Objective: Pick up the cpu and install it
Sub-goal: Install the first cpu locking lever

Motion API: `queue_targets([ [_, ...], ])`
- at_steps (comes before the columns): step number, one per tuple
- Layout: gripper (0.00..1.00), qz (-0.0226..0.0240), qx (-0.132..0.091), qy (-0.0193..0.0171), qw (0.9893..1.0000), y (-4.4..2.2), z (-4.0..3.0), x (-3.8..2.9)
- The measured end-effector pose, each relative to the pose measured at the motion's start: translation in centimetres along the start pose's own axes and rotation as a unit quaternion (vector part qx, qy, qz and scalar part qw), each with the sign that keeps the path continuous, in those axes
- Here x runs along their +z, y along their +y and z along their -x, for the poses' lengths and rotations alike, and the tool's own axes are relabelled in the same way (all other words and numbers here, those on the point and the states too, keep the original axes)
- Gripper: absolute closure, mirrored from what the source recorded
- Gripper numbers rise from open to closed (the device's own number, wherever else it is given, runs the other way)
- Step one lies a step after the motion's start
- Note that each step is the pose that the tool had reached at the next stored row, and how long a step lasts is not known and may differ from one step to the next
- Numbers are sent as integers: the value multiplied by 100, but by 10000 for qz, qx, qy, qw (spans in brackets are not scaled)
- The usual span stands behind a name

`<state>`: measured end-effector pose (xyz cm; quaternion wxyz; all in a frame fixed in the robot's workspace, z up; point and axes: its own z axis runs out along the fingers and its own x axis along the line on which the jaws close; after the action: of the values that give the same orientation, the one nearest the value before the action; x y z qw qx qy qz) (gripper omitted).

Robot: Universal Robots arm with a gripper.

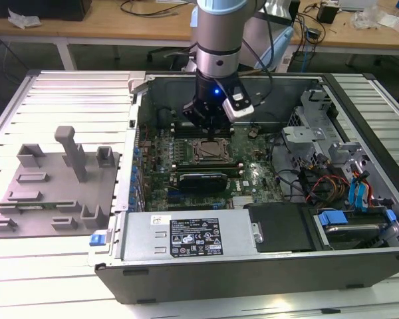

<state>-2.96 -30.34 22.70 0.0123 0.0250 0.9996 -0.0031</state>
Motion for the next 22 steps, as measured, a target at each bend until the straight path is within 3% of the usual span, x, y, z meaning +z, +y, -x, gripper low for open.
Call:
queue_targets([
  [6,89,-6,-32,-1,10000,-163,8,1],
  [9,89,-5,-33,-1,10000,-212,11,2],
  [13,89,8,-32,0,10000,-212,12,-47],
  [17,89,10,-32,-1,10000,-213,16,-208],
  [22,89,11,-32,-1,10000,-214,17,-230],
])
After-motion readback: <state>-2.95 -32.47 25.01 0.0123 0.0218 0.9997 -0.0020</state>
